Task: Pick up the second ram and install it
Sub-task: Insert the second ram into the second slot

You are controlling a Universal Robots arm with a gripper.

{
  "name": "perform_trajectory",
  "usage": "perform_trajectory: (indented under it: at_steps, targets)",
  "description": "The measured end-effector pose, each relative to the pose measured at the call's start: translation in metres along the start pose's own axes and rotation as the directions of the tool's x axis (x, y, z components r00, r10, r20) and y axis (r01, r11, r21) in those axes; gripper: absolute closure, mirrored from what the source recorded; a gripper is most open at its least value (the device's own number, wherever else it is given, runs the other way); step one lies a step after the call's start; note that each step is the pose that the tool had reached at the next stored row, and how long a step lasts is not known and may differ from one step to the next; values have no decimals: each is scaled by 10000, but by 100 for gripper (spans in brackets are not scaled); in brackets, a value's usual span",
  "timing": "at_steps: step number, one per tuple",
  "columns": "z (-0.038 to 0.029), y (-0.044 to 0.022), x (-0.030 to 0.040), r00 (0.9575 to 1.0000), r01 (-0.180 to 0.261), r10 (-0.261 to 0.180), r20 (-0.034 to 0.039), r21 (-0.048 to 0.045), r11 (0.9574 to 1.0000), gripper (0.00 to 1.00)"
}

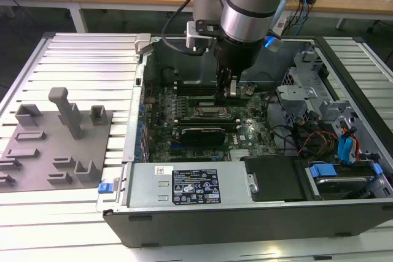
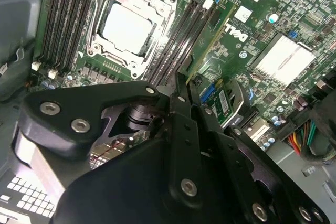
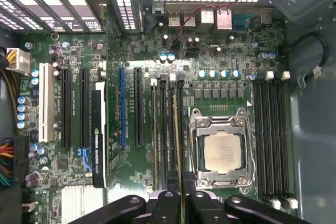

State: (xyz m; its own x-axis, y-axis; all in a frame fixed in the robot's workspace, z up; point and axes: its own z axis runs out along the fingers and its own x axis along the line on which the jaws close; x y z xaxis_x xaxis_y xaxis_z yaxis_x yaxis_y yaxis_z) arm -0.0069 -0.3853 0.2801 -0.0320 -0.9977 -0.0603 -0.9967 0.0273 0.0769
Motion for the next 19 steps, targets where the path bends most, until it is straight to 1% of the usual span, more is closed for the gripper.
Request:
perform_trajectory:
  at_steps: [1, 2, 4, 5, 7, 9, 11, 16, 19]
  targets:
    - [11, 17, 0, 10000, -14, 14, -21, 2, 10000, 86]
    - [41, 48, 2, 10000, -44, 44, -34, 4, 10000, 86]
    - [104, 55, 6, 9999, -96, 96, -38, 7, 10000, 86]
    - [120, 56, 7, 9999, -161, 161, -36, 11, 9999, 86]
    - [191, 70, 12, 9987, -500, 500, -13, 31, 9987, 86]
    - [260, 103, 15, 9987, -500, 500, -13, 31, 9987, 86]
    - [303, 108, 12, 9988, -500, 500, -13, 31, 9987, 86]
    - [460, 120, 15, 9987, -500, 500, -14, 31, 9987, 86]
    - [497, 132, 12, 9988, -498, 498, -14, 31, 9988, 86]
